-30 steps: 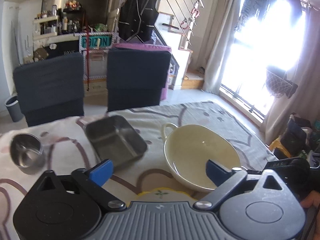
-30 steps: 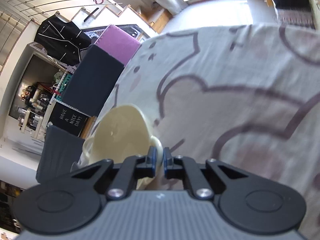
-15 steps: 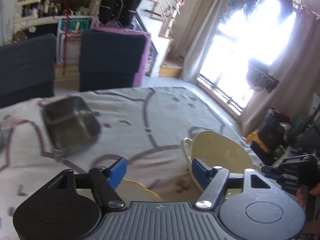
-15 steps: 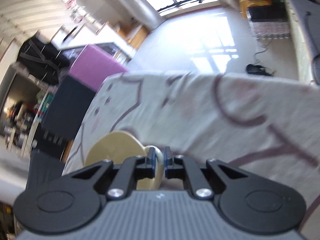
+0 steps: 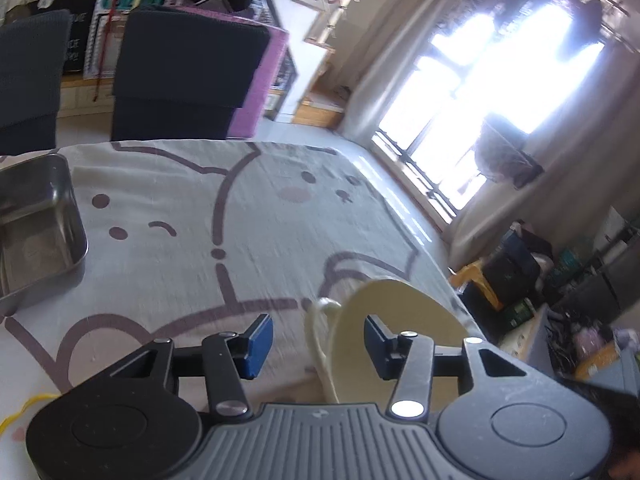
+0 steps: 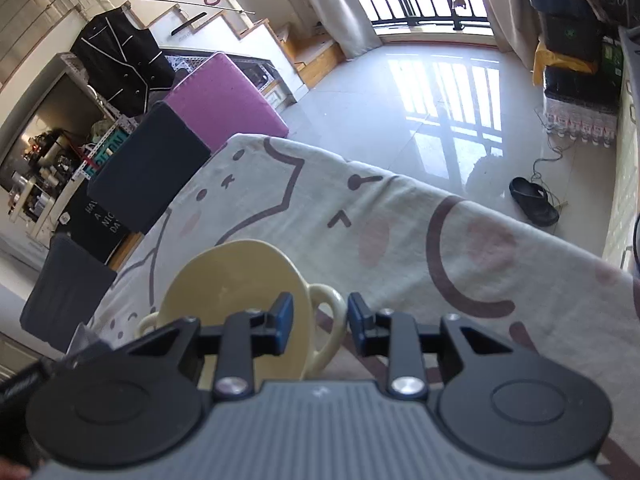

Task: Organize plates and bowls
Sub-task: 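Grasp one cream bowl handle with the right tool while the left tool grasps the other, then lift and tilt the cream bowl with both tools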

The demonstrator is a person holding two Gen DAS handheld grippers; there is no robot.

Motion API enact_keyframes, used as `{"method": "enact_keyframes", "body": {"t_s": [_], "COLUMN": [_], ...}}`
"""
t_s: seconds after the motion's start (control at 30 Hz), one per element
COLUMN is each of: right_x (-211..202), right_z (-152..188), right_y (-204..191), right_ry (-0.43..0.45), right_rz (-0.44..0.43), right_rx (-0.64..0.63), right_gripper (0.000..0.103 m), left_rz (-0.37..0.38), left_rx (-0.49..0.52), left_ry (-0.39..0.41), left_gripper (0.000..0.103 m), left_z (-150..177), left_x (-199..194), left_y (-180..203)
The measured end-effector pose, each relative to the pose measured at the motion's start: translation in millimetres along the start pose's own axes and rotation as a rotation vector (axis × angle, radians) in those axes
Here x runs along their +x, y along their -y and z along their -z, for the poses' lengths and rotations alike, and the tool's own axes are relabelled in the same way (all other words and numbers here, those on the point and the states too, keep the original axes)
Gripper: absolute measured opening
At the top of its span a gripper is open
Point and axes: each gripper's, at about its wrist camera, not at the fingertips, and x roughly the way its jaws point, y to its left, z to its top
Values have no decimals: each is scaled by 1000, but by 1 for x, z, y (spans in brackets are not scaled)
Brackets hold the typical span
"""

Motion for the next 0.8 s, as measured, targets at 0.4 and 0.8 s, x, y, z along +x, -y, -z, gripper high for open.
{"method": "enact_keyframes", "body": {"t_s": [0.4,0.8], "right_x": [5,4], "right_z": [-6,-4], "right_y": [12,12], "right_ry": [-64,-67], "right_rz": [-14,11], "right_rx": [39,-25], "right_gripper": [30,25], "left_rz": [-194,-283], "left_rx": [166,297], "left_ry": [-59,-66], "left_gripper": [43,44], "left_z": [-1,25], "left_x": [33,13], "left_y": [21,33]}}
